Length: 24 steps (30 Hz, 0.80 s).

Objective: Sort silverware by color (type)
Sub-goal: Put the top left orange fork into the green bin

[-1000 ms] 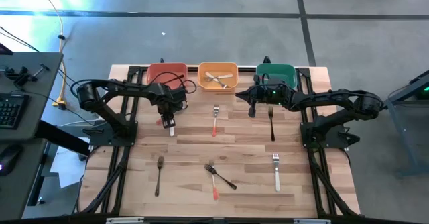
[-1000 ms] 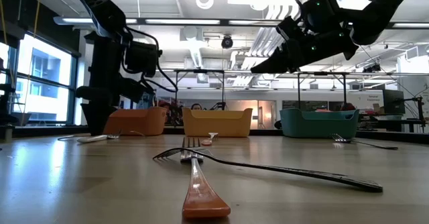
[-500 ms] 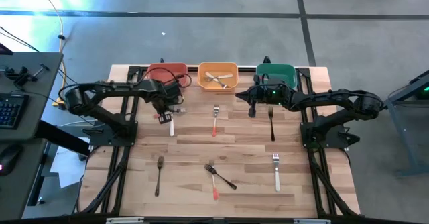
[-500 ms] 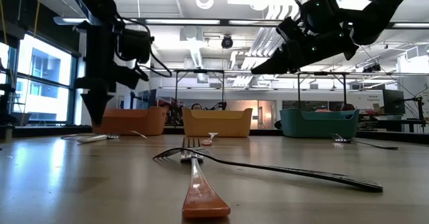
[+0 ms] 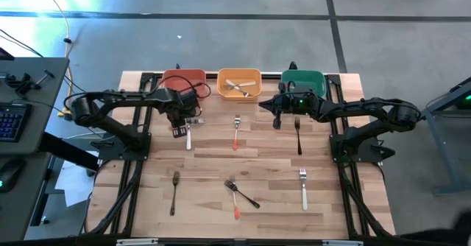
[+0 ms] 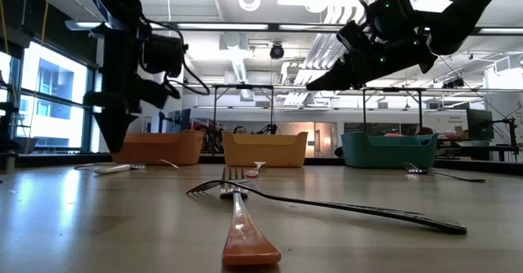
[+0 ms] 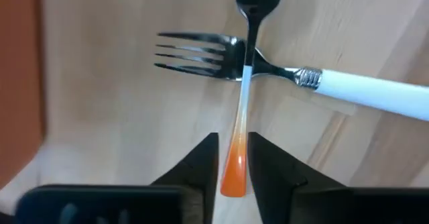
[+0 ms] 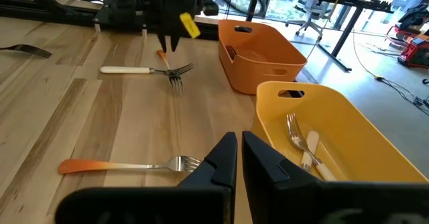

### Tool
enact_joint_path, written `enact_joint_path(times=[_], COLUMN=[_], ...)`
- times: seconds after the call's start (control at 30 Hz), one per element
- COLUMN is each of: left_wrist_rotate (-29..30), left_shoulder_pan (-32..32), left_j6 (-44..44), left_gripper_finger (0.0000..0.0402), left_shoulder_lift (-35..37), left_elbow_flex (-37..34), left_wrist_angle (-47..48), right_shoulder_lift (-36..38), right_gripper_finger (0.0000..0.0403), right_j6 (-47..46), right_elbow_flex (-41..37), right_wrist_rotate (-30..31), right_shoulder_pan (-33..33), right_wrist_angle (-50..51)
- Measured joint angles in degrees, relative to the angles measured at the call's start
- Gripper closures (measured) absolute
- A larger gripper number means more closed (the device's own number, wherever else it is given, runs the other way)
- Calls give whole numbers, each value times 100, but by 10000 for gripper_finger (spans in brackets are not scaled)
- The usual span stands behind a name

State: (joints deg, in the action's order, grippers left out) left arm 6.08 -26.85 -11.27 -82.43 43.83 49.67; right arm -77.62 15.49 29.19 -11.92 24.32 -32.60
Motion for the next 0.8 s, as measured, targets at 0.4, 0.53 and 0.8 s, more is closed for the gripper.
enact_joint_path(times=[0.4,0.53,0.8], left_wrist_rotate=[-109,-66,8], left_shoulder_pan=[-13,-7,-4], left_j6=[-293,-339,-398], left_gripper_finger=[308,347,391], left_shoulder_lift=[-911,-935,-818], left_elbow_flex=[35,29,20], left_wrist_angle=[-480,-446,-419], right_shoulder_lift=[0,0,0], right_gripper_finger=[396,396,396], right_j6=[0,0,-315], right_elbow_flex=[0,0,0], right_wrist_rotate=[-2,0,965], right_shoulder_pan=[4,7,14], right_wrist_angle=[3,22,65])
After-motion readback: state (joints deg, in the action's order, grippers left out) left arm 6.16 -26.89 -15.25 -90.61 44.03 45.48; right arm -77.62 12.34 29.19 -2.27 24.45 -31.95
